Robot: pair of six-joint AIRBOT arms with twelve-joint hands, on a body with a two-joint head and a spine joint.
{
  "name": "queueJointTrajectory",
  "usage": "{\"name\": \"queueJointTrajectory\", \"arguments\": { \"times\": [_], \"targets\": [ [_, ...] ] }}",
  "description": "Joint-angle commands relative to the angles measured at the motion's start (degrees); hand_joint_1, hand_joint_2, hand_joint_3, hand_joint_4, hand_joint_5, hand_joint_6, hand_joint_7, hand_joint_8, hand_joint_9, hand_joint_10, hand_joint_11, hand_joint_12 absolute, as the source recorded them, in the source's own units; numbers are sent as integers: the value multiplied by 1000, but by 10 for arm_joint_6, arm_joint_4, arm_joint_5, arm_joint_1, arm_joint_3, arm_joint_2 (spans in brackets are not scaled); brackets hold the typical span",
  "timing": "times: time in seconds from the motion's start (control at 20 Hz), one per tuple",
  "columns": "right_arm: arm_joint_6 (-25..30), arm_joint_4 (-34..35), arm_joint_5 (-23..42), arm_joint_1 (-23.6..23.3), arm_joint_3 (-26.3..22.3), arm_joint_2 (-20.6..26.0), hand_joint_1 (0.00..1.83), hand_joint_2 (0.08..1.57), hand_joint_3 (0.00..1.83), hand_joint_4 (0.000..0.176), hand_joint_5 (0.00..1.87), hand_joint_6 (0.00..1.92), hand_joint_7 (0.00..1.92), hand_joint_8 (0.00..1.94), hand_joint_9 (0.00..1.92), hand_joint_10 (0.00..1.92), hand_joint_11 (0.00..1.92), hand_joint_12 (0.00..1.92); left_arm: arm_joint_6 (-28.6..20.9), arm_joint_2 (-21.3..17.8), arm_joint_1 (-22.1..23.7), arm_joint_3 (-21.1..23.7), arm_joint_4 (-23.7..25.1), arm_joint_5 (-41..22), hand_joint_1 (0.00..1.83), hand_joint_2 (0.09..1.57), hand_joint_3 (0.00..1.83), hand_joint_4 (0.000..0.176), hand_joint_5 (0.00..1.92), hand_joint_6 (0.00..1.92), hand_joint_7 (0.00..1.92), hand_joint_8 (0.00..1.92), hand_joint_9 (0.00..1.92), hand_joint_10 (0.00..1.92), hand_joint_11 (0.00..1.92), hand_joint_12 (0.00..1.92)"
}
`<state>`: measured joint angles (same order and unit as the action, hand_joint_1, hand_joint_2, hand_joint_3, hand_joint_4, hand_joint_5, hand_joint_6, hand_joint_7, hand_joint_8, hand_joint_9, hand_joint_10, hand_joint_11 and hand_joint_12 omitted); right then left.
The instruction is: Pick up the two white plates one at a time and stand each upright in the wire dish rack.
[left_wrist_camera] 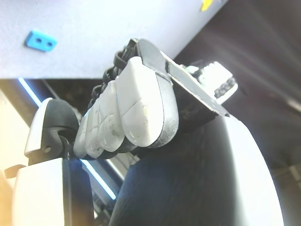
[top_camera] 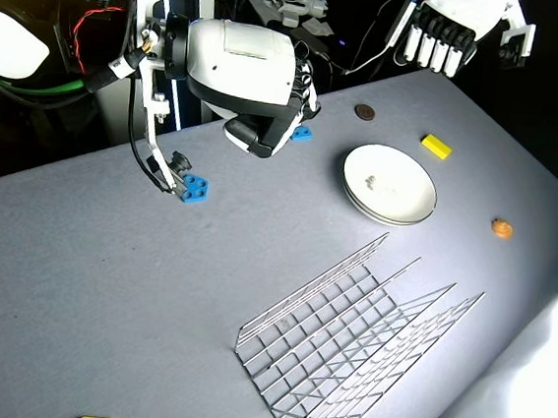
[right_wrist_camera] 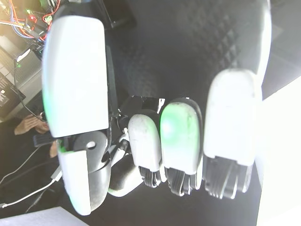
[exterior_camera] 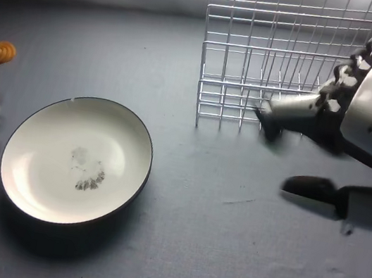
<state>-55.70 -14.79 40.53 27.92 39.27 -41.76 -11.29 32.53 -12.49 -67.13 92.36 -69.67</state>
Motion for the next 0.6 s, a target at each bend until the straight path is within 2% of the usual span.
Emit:
{"name": "queueJointTrajectory", "arguments": {
  "times": [0.0, 0.1, 0.2, 0.25, 0.35, 0.4, 0.55],
  "targets": [
    [1, 6, 69, -5, -4, 1, 0, 1266, 4, 0, 193, 4, 170, 7, 128, 12, 0, 415, -2, -1, 6, -1, -52, -26, 0, 1202, 28, 0, 84, 5, 48, 5, 15, 3, 0, 48],
    [1, 6, 69, -5, -4, 1, 0, 1261, 0, 0, 212, 2, 190, 2, 148, 5, 0, 391, -2, 0, 7, -2, -46, -27, 0, 1171, 6, 0, 102, 7, 48, 3, 13, 3, 4, 3],
    [1, 6, 69, -5, -4, 1, 0, 1247, 0, 0, 141, 2, 118, 2, 83, 2, 0, 204, -10, 1, 12, -3, -44, -27, 0, 1156, 0, 0, 39, 0, 6, 0, 0, 0, 0, 0],
    [1, 6, 70, -5, -4, 1, 0, 1245, 0, 0, 132, 1, 108, 1, 79, 1, 0, 224, -17, 2, 14, -2, -41, -27, 0, 1152, 0, 0, 32, 0, 11, 4, 0, 0, 0, 0],
    [1, 6, 70, -5, -4, 1, 0, 1226, 0, 0, 93, 3, 67, 3, 40, 3, 0, 95, -35, 1, 18, -1, -33, -27, 0, 1133, 0, 0, 32, 6, 8, 3, 0, 0, 0, 0],
    [1, 6, 70, -5, -4, 1, 0, 1220, 0, 0, 67, 2, 37, 2, 8, 0, 0, 18, -47, 1, 24, -1, -23, -27, 0, 1130, 0, 0, 46, 11, 16, 6, 0, 0, 0, 0],
    [1, 6, 70, -5, -4, 2, 0, 1163, 0, 0, 1, 0, 0, 0, 0, 0, 0, 0, -56, -3, 49, -2, 21, -28, 0, 1078, 0, 0, 1, 0, 0, 0, 0, 0, 0, 0]
  ]
}}
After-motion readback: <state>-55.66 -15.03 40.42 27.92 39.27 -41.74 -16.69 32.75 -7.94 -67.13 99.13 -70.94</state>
